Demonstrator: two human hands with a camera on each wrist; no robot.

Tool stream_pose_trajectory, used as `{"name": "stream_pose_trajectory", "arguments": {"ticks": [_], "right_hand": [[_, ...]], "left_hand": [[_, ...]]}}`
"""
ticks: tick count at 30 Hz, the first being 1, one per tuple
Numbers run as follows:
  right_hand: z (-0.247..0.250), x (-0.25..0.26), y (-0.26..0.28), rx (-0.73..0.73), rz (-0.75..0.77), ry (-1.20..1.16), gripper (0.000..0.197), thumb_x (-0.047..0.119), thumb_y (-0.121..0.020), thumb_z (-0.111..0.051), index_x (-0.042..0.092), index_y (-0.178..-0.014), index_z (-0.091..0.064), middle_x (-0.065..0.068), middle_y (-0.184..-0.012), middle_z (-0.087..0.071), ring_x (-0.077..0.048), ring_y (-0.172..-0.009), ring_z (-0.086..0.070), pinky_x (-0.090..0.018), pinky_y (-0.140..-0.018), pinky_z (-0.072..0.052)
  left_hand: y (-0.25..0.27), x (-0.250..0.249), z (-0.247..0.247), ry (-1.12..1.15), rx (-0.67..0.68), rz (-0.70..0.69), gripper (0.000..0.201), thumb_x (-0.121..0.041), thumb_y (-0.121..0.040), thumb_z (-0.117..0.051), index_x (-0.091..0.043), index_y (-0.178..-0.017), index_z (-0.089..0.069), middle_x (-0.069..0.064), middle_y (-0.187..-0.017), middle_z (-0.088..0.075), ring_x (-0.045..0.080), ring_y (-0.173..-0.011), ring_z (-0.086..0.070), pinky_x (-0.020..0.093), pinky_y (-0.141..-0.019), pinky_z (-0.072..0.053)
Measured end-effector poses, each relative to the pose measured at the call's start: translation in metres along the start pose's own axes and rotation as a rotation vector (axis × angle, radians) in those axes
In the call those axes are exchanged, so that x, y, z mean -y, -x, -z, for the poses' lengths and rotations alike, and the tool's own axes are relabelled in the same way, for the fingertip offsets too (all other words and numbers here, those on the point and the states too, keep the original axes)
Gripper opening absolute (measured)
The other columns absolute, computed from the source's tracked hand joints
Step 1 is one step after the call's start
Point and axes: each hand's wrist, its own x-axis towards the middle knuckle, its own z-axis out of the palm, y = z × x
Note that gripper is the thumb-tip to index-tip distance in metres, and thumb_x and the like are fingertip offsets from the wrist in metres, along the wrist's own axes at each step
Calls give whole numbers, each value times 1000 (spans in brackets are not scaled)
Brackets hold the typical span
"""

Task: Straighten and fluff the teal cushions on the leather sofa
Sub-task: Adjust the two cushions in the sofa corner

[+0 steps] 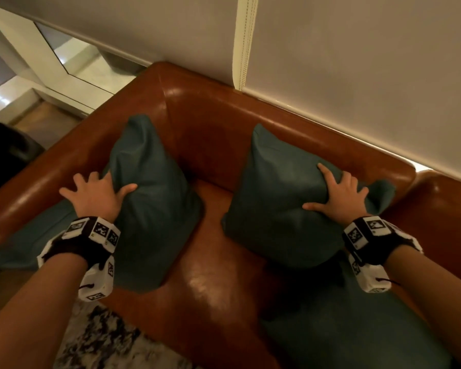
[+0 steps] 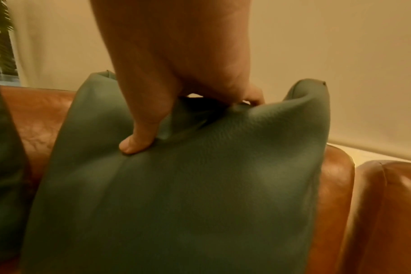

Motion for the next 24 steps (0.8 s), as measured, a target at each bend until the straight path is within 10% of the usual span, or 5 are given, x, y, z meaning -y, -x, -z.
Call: {"name": "stream_pose_trajectory", "arguments": {"ticks": [8,13,18,21,24], "right_hand": [[-8,-5,15,3,34,-71,104,65,-75,-62,34,-151,3,-11,-159,0,-34,-145,-3,-65,-110,-7],[31,-38,22,130,150,-423,81,42,-86,-63,18,-151,-21,-12,-156,-21,-25,-144,-20,-34,-117,-15],[74,-102,53,-138,188,-574,54,26,-91,-62,16,-140,-43,-9,-136,-49,-17,-124,-46,-14,-99,-31],[72,-161,68,-285,106,-590,46,24,-91,-62,16,-134,-50,-7,-129,-55,-13,-116,-50,-31,-103,-38],[53,-238,86,-330,-33,-552,44,22,-91,-63,12,-132,-52,-11,-127,-57,-23,-118,-53,-33,-102,-38]], "left_hand": [[24,-24,-16,263,-207,-2,82,-35,-84,-65,-22,-149,-17,23,-148,-25,46,-134,-21,76,-101,-10],[69,-85,-30,457,-363,-504,48,-18,-88,-52,-14,-136,-45,22,-138,-39,41,-128,-34,56,-105,-25],[148,-158,-71,772,199,-558,29,-17,-94,-55,-6,-120,-59,17,-119,-58,31,-112,-54,30,-98,-37],[205,-198,-88,748,506,-468,22,-6,-92,-57,6,-109,-63,15,-111,-63,27,-107,-58,5,-85,-28],[254,-239,-128,655,849,-404,31,-25,-95,-54,1,-107,-66,19,-118,-64,31,-115,-56,19,-95,-35]]}}
